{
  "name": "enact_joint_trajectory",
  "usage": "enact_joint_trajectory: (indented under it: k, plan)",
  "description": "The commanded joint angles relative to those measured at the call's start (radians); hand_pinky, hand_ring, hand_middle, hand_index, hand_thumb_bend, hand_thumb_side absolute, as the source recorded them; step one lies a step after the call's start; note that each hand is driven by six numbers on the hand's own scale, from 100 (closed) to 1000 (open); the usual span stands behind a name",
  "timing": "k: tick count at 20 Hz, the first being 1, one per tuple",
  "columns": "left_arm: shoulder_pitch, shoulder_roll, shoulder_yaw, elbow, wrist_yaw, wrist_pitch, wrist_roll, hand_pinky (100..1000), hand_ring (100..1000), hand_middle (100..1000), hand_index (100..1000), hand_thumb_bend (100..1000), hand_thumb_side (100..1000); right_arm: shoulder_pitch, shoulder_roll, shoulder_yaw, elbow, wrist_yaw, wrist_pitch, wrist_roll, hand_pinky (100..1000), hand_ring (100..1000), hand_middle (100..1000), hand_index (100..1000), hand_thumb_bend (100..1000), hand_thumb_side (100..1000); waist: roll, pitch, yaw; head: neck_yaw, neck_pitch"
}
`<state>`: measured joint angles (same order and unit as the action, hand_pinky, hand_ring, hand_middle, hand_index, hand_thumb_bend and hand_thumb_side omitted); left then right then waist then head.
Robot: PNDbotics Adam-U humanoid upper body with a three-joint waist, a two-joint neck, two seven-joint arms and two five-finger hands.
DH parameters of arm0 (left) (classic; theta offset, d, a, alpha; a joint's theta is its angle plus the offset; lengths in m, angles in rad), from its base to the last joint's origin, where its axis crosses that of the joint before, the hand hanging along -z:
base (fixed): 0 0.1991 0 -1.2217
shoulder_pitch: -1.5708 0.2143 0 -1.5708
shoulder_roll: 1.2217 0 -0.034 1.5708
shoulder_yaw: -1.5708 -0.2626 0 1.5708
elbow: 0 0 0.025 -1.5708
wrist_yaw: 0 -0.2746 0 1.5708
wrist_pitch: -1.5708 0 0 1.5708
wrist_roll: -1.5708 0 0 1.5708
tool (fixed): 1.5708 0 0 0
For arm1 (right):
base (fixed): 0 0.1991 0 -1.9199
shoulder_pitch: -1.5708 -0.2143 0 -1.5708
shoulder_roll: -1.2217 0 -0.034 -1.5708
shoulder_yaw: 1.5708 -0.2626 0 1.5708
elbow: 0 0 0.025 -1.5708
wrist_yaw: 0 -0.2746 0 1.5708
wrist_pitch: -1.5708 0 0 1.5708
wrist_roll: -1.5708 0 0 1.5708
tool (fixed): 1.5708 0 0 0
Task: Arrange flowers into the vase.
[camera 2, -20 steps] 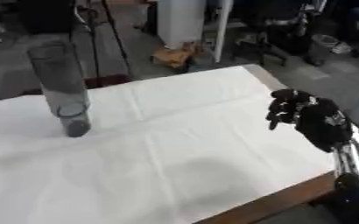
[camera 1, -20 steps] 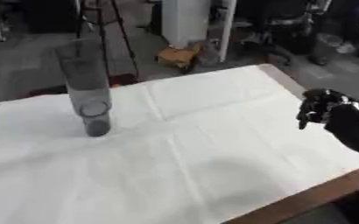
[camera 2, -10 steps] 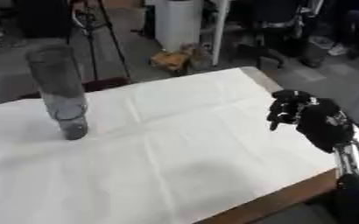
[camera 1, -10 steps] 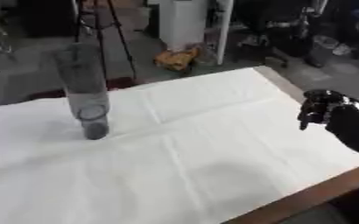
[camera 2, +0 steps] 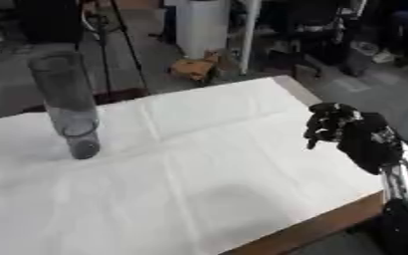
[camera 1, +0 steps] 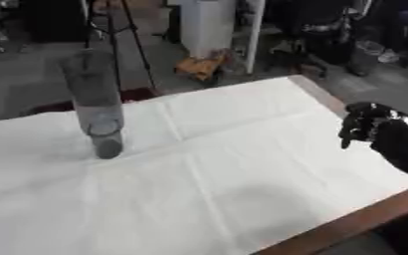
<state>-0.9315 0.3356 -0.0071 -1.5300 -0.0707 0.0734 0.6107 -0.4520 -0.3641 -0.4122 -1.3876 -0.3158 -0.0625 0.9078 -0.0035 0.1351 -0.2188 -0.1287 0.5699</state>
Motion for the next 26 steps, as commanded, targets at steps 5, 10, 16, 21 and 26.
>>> enact_joint_trajectory:
  k: [5,10,16,21,26]
  plan:
    - [-0.025,0.047,-0.012,-0.008,0.120,-0.034,0.002,100,100,100,128,100,265,-0.011,-0.019,-0.003,-0.024,0.004,0.003,-0.001,508,600,594,799,822,714,0.007,-0.030,-0.006,-0.001,-0.013]
    - [-0.030,0.071,-0.022,0.010,0.202,-0.022,-0.018,100,100,100,128,100,266,-0.007,-0.019,-0.004,-0.027,0.006,0.007,-0.001,508,600,594,799,823,714,0.011,-0.034,-0.010,-0.002,-0.012]
    - [-0.046,0.161,-0.043,0.068,0.297,0.047,-0.059,100,100,100,128,100,269,0.018,-0.021,-0.008,-0.038,0.013,0.026,-0.001,509,600,594,799,824,711,0.030,-0.063,-0.016,-0.010,-0.009]
    - [-0.064,0.229,-0.059,0.121,0.371,0.120,-0.111,100,100,100,128,100,268,0.041,-0.018,-0.014,-0.060,0.020,0.055,-0.001,510,600,594,799,826,707,0.048,-0.089,-0.022,-0.013,-0.014]
    - [-0.080,0.253,-0.071,0.159,0.449,0.158,-0.150,100,100,100,128,100,266,0.048,-0.014,-0.015,-0.080,0.023,0.080,-0.001,510,601,594,798,826,707,0.058,-0.099,-0.036,-0.009,-0.022]
